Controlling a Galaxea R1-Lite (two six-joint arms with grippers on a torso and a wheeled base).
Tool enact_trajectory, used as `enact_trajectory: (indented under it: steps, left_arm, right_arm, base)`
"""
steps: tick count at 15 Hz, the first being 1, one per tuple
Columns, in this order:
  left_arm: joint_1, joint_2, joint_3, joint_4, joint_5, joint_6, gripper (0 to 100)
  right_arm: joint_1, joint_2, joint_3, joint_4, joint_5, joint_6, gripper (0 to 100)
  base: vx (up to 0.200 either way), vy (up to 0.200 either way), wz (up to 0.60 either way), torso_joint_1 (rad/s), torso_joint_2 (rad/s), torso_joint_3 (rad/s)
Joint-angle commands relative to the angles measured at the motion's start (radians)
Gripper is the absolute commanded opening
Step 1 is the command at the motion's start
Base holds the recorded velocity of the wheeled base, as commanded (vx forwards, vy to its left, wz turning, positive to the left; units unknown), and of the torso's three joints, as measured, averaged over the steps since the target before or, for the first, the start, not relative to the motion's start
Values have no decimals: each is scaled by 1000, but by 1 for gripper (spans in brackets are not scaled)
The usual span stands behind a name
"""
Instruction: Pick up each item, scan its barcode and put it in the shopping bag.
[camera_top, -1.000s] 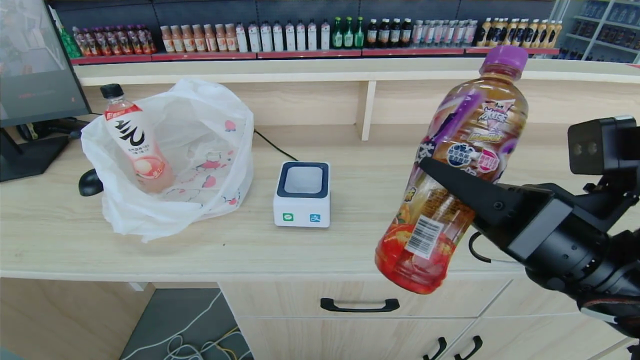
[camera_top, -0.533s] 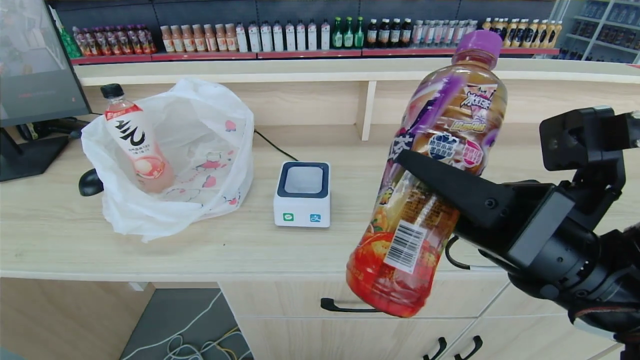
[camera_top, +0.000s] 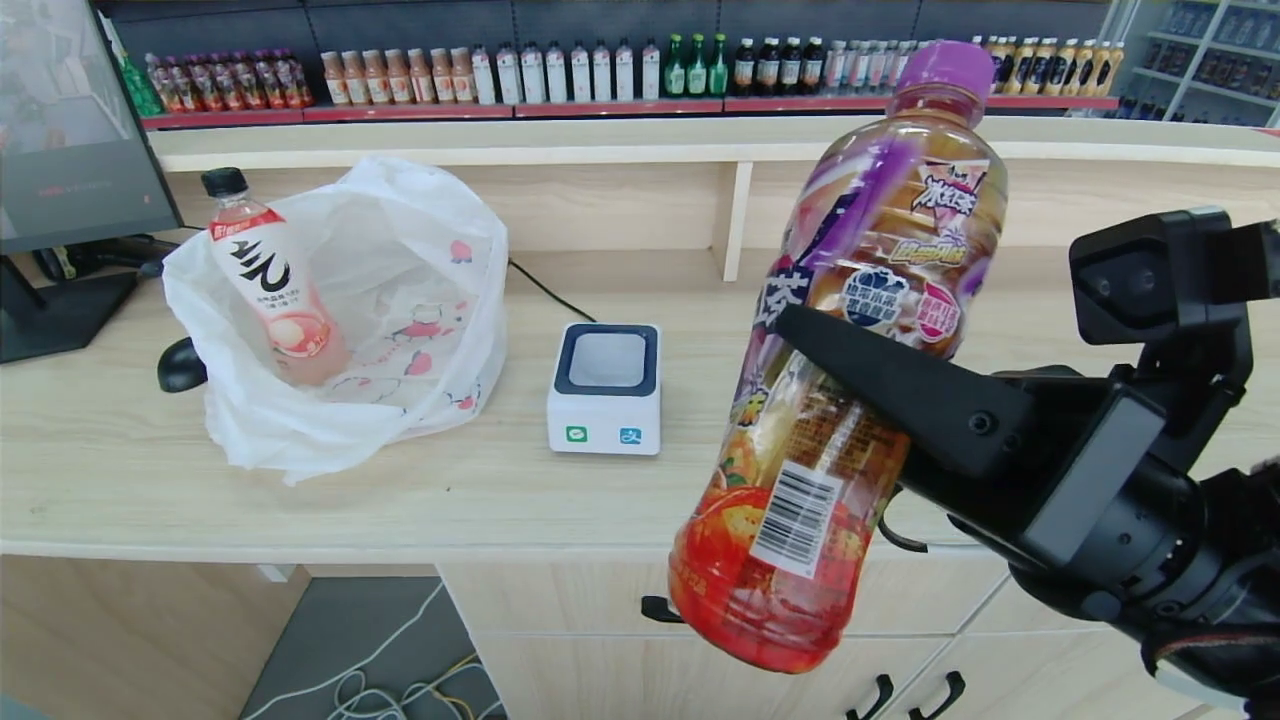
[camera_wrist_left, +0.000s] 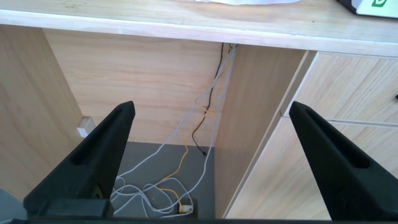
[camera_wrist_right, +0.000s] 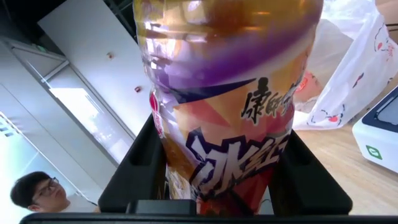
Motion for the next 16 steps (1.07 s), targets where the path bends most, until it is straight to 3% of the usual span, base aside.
enact_trajectory:
  steps: [1,16]
  left_arm:
    - [0,0,0,0,0,0,100]
    - [0,0,0,0,0,0,100]
  right_arm:
    - [0,2,0,-1,0,0,0]
    - [11,-3,-2,-1,2,-35,0]
  base:
    - [0,0,0,0,0,0]
    - [0,0,0,0,0,0]
